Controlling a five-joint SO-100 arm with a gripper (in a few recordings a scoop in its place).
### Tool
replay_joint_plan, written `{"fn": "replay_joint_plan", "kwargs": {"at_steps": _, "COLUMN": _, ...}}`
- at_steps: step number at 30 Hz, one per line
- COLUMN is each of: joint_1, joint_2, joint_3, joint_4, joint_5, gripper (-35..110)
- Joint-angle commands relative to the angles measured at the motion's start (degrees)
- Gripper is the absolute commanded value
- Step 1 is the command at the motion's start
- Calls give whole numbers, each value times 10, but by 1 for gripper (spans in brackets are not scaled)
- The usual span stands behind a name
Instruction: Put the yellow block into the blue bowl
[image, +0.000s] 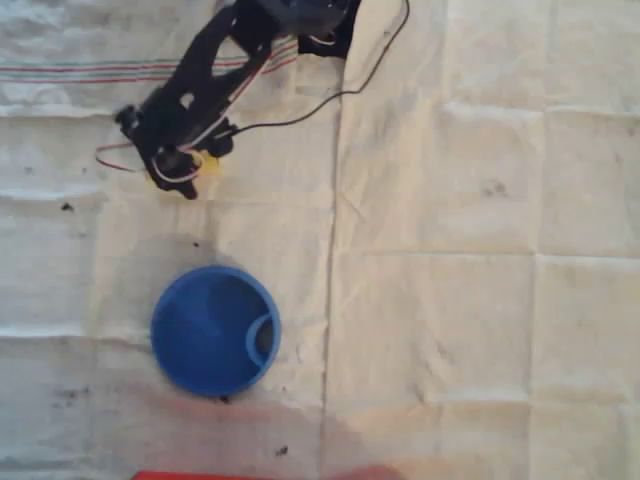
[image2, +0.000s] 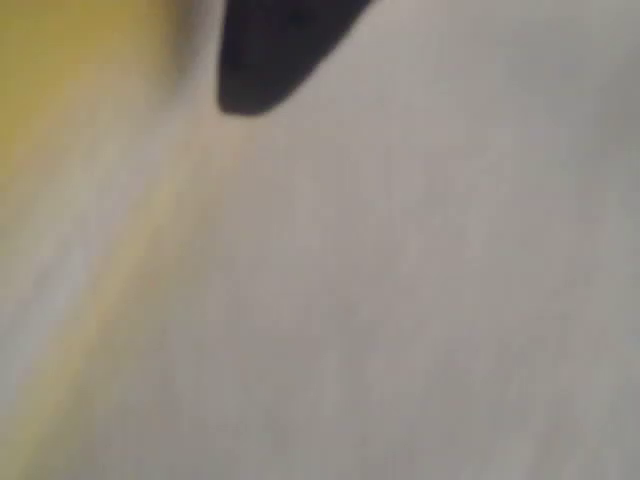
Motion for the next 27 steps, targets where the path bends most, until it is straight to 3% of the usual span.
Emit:
{"fn": "replay_joint_plan", "kwargs": {"at_steps": 1, "joint_1": 4, "joint_2": 18, "joint_3": -36, "joint_4": -1, "joint_5": -1, "gripper": 26}}
{"fn": "replay_joint_plan", "kwargs": {"at_steps": 5, "joint_1": 3, "joint_2": 19, "joint_3": -37, "joint_4": -2, "joint_5": -1, "gripper": 21}}
{"fn": "replay_joint_plan", "kwargs": {"at_steps": 11, "joint_1": 2, "joint_2": 20, "joint_3": -37, "joint_4": -2, "joint_5": 0, "gripper": -2}}
{"fn": "replay_joint_plan", "kwargs": {"at_steps": 19, "joint_1": 1, "joint_2": 51, "joint_3": -37, "joint_4": 8, "joint_5": 9, "gripper": 0}}
{"fn": "replay_joint_plan", "kwargs": {"at_steps": 27, "joint_1": -50, "joint_2": 205, "joint_3": -38, "joint_4": 0, "joint_5": 126, "gripper": 0}}
